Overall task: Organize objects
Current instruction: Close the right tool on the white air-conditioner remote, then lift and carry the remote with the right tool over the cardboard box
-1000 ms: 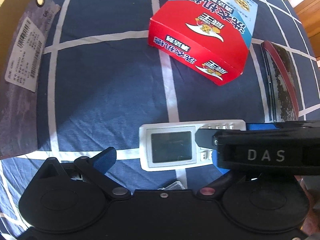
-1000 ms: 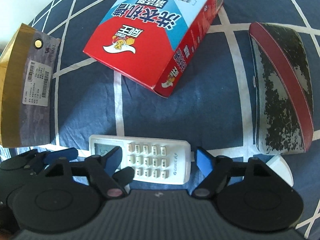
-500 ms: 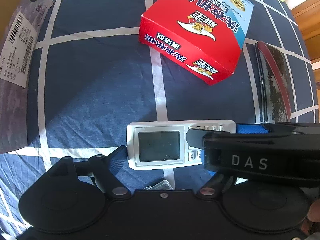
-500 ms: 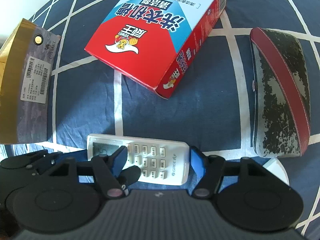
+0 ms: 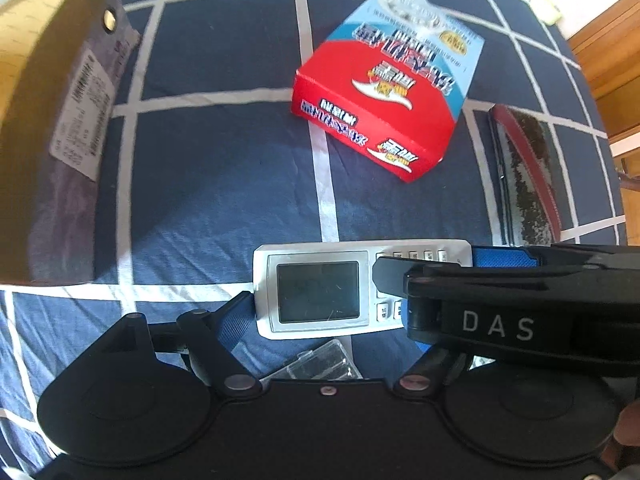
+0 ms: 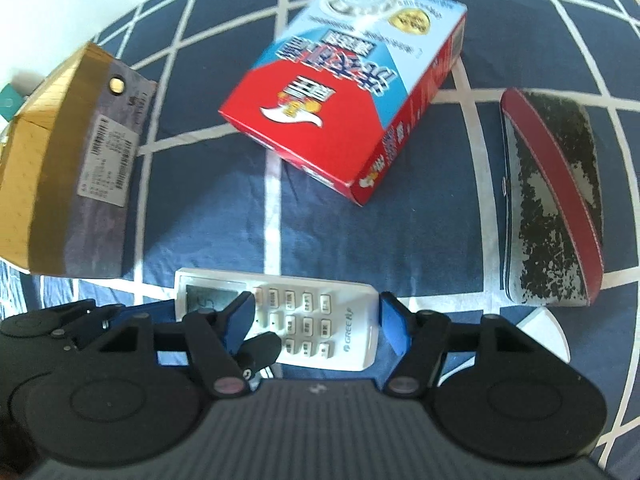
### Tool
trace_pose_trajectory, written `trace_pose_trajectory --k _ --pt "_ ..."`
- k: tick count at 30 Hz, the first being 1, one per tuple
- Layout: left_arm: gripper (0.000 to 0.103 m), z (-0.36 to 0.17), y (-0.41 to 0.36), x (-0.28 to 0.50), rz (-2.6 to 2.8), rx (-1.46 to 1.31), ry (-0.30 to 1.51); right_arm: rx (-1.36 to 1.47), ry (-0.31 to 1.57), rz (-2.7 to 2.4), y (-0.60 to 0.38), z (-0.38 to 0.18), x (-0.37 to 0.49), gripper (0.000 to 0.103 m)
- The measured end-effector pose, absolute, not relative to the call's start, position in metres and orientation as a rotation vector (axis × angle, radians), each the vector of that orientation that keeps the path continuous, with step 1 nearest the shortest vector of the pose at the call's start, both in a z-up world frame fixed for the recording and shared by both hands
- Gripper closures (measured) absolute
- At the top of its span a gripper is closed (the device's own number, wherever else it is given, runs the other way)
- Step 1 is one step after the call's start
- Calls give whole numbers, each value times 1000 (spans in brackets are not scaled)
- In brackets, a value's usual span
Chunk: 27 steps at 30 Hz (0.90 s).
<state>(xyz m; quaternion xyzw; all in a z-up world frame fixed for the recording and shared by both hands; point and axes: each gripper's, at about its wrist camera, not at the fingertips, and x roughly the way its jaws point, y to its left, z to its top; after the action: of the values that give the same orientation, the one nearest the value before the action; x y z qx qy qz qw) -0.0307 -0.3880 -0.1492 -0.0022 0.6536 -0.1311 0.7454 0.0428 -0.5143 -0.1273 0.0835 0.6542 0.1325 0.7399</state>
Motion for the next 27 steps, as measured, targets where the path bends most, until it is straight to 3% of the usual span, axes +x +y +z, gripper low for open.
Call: trace_pose_trajectory --k 10,27 --pt "25 -89 -340 -58 -283 2 1339 175 1331 312 -492 -83 5 37" --pt "25 -38 -261 -71 -270 58 1257 219 1237 335 -416 -34 -36 36"
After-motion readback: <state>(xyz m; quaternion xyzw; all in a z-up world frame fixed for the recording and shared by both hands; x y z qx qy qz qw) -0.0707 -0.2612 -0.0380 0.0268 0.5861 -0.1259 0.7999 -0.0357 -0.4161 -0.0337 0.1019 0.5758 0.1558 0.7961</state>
